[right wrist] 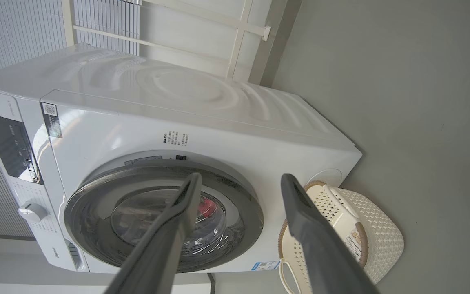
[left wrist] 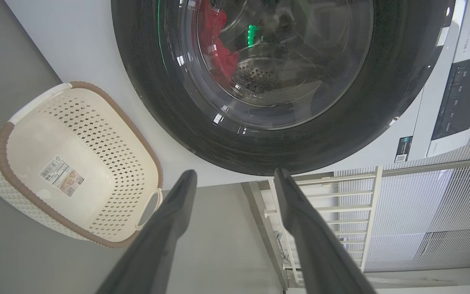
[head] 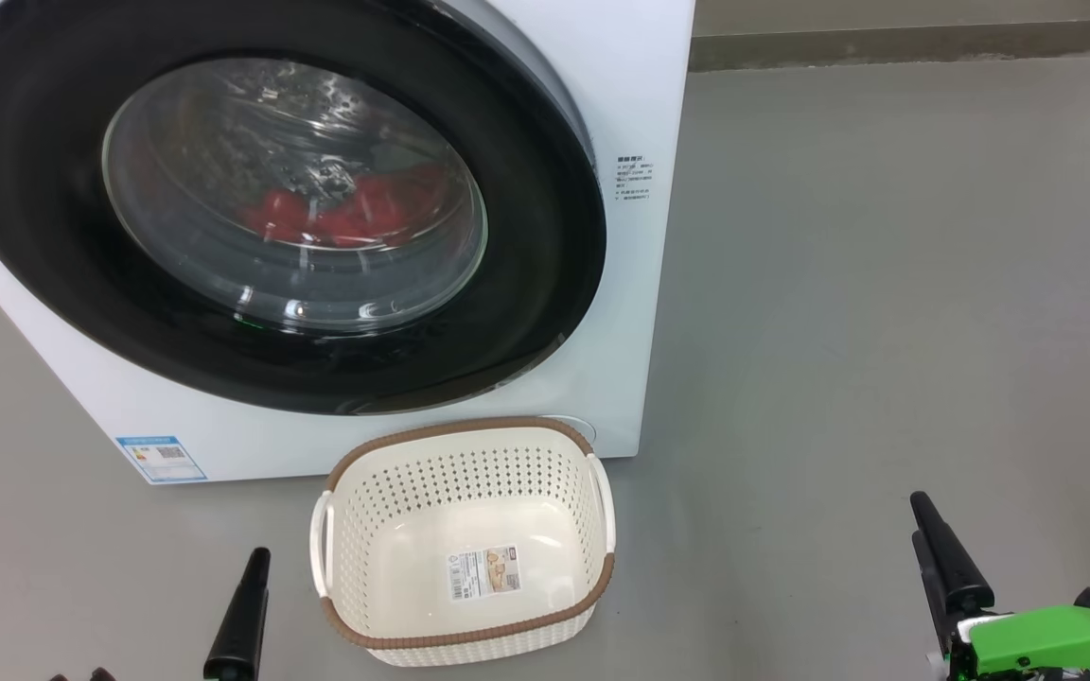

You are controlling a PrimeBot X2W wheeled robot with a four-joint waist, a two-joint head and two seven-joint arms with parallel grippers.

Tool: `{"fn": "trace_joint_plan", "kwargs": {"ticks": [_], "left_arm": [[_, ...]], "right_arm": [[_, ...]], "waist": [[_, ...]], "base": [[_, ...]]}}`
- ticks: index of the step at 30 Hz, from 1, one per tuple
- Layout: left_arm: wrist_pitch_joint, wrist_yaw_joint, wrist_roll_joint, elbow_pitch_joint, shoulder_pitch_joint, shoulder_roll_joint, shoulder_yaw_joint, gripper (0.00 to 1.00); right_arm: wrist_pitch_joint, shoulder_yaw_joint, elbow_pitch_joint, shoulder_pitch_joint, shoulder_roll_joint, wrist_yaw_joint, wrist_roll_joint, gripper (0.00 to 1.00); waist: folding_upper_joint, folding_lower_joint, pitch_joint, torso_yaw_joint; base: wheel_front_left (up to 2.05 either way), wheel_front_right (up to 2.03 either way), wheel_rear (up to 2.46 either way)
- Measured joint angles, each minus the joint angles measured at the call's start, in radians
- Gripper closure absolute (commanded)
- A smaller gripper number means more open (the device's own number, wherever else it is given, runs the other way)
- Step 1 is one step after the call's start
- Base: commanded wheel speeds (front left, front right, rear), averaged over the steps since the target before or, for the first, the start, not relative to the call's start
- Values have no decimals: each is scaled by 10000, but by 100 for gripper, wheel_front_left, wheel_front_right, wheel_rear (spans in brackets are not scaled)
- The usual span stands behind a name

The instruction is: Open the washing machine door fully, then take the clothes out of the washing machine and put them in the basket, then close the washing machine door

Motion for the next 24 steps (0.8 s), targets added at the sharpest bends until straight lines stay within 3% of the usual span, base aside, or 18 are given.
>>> {"fn": "trace_joint_plan", "kwargs": {"ticks": [24], "left_arm": [[-625,251,3348,-652,232,12,-493,0]], "right_arm": [[-663,384,-167,335,-355,0,-2640,0]], "waist": [[0,-1,15,22]], "base": [[0,0,0]]}}
